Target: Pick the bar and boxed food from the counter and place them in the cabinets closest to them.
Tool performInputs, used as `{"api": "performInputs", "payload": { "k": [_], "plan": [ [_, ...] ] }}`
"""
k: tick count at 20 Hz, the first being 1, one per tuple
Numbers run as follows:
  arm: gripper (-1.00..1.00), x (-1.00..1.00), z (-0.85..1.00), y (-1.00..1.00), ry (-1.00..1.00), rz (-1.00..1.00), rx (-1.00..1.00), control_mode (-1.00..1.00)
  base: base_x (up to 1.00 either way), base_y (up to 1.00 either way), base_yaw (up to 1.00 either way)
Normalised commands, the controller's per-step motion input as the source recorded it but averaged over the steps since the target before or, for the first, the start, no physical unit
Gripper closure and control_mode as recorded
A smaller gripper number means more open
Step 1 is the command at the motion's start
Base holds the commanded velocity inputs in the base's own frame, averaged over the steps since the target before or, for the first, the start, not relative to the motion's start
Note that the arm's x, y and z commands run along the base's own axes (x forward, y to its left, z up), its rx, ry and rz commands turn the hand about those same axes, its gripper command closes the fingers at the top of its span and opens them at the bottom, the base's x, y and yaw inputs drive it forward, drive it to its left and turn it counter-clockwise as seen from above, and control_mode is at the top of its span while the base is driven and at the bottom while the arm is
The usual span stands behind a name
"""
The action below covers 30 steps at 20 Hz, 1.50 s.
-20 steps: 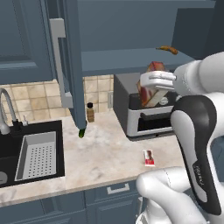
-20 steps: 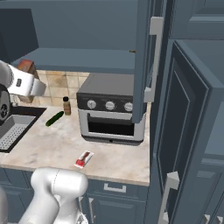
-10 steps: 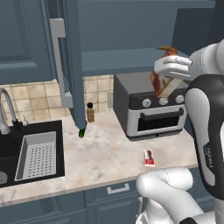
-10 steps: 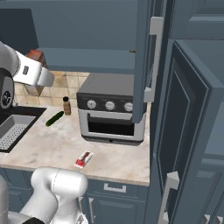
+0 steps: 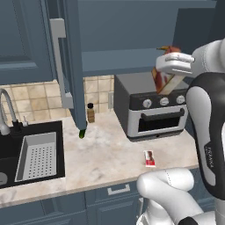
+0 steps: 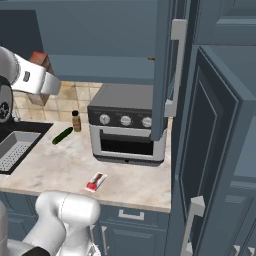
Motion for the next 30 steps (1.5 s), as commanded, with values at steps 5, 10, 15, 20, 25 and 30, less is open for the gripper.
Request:
{"api": "performInputs", "payload": {
  "k": [5, 10, 15, 20, 25, 30],
  "plan": [
    [1.0, 0.17, 0.05, 0.0, -0.02, 0.0, 0.0, -1.0, 0.0, 0.0, 0.0],
    [1.0, 0.21, 0.11, 0.0, 0.0, 0.0, -0.01, -1.0, 0.0, 0.0, 0.0],
    [1.0, 0.17, 0.12, 0.0, 0.0, 0.0, -0.07, -1.0, 0.0, 0.0, 0.0],
    [1.0, 0.14, 0.13, 0.0, 0.01, 0.0, -0.07, -1.0, 0.0, 0.0, 0.0],
    [1.0, 0.19, 0.07, 0.0, 0.0, 0.0, -0.03, -1.0, 0.0, 0.0, 0.0],
    [1.0, 0.27, 0.0, 0.0, 0.0, 0.0, -0.04, -1.0, 0.0, 0.0, 0.0]
  ]
}}
